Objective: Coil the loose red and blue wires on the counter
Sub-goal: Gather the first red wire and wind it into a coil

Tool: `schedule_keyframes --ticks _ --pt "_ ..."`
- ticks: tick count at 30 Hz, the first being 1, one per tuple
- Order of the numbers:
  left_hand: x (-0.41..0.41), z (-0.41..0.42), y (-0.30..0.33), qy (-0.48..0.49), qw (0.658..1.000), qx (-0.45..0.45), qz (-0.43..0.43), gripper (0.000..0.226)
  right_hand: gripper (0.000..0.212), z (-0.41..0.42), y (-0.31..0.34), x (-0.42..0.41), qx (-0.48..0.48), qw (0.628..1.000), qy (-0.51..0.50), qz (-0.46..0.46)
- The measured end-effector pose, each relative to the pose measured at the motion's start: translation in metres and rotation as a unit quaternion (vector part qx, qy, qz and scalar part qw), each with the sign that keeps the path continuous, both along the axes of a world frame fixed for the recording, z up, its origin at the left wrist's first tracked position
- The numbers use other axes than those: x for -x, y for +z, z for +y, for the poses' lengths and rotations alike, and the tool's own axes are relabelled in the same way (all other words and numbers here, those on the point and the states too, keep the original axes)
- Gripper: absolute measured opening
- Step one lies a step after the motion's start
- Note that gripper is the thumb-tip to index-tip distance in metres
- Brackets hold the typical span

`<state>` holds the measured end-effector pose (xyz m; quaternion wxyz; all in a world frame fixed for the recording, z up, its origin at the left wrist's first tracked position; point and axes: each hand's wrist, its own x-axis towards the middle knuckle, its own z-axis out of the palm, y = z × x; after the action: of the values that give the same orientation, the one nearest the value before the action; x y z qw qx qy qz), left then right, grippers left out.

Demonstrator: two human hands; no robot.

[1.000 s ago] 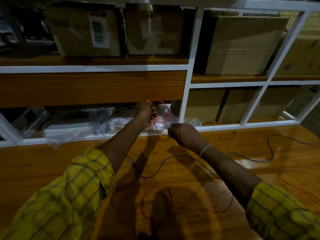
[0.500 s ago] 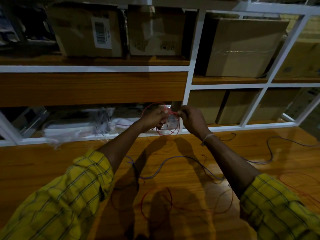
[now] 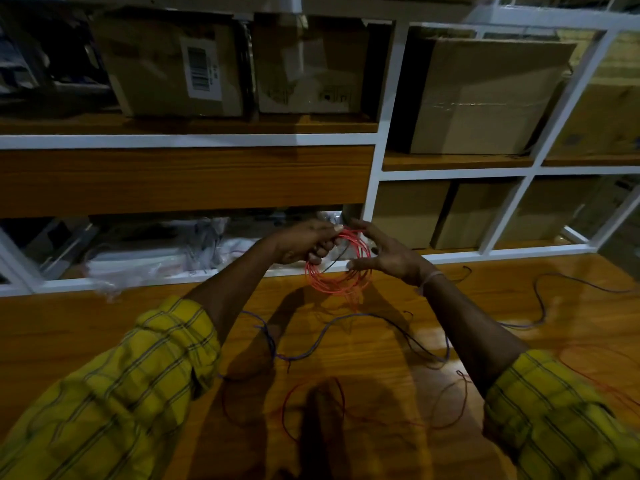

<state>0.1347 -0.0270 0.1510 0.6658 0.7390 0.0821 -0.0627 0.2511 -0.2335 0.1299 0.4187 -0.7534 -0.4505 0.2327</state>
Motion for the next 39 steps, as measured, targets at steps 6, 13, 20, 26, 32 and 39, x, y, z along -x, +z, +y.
schedule_keyframes --ticks 6,13,20,26,32,39 --pt "0.000 0.005 0.007 0.034 0.994 0.095 -0.050 0.023 0.033 0.002 -0.010 -0.005 -0.105 0.977 0.024 0.183" --pt "-0.003 0.003 0.007 0.097 0.985 0.127 -0.057 0.026 0.027 0.010 -0.017 0.004 -0.274 0.830 -0.015 0.485" --pt "0.001 0.003 -0.004 0.087 0.985 0.148 -0.027 0.028 0.012 0.001 -0.018 -0.002 -0.288 0.811 -0.012 0.509" --pt "-0.005 -0.018 -0.008 0.098 0.981 0.168 -0.025 0.027 0.023 -0.002 -0.016 -0.015 -0.266 0.834 -0.018 0.483" --pt "-0.015 -0.027 -0.018 0.179 0.942 0.273 -0.077 0.030 0.013 -0.012 -0.030 -0.015 -0.247 0.807 -0.021 0.536" --pt "-0.009 -0.030 -0.016 0.130 0.948 0.284 -0.069 0.025 0.034 -0.018 -0.013 -0.014 -0.288 0.791 -0.070 0.536"
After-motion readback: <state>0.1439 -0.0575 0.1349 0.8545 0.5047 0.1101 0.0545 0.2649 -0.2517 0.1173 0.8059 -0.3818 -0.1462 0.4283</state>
